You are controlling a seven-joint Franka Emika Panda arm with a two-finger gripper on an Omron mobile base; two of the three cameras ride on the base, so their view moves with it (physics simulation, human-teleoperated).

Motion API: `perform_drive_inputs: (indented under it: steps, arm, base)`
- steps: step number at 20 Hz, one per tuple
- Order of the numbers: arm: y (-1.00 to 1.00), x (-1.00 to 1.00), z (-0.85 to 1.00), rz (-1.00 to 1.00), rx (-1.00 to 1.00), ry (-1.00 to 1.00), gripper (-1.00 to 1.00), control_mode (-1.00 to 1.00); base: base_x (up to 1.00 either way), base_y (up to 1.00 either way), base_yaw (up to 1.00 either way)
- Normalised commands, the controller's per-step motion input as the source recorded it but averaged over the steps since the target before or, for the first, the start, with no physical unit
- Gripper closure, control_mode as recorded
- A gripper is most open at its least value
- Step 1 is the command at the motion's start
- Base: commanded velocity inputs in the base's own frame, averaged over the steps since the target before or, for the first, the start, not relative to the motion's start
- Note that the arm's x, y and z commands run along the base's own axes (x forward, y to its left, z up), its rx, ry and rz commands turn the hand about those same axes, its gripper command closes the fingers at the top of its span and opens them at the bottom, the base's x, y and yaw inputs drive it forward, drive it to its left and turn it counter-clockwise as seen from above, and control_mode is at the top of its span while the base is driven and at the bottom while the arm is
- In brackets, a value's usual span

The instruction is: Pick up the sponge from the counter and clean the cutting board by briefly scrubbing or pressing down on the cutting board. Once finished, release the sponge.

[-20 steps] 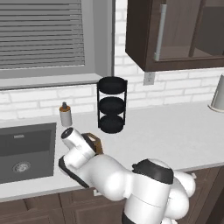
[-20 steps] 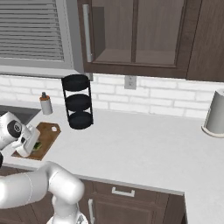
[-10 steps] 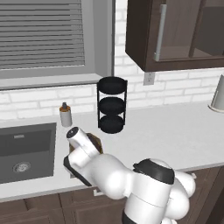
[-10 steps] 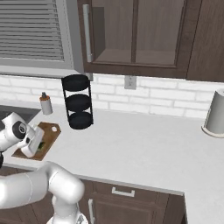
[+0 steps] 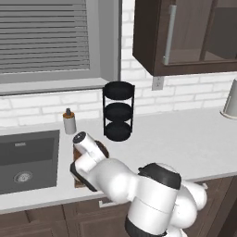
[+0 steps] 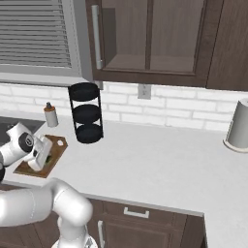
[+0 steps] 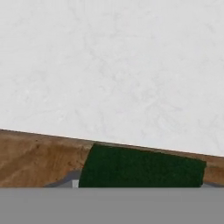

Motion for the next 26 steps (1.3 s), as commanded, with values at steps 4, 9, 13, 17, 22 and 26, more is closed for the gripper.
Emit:
perform_drive_inputs:
  steps: [4,9,13,17,22,26]
  arm:
    - [-0.63,0.47,-0.23,0.0,0.0,-0.04,1.0,-1.0]
    - [-0.44,0.56,-0.27,0.0,0.0,-0.06,1.0,-1.0]
    - [-0.14,0.62,-0.29,0.0,0.0,-0.03,1.0,-1.0]
    - [0.17,0.33,-0.07,0.01,0.0,-0.05,1.0,-1.0]
    - [0.53,0.48,-0.1,0.0,0.0,0.0,1.0,-1.0]
    - [0.51,0.49,-0.11,0.0,0.0,-0.01,1.0,-1.0]
  base:
    - [0.0,0.0,0.0]
    - [0.0,0.0,0.0]
    - [0.0,0.0,0.0]
    - [0.0,0.0,0.0]
    - [0.0,0.0,0.0]
    - [0.0,0.0,0.0]
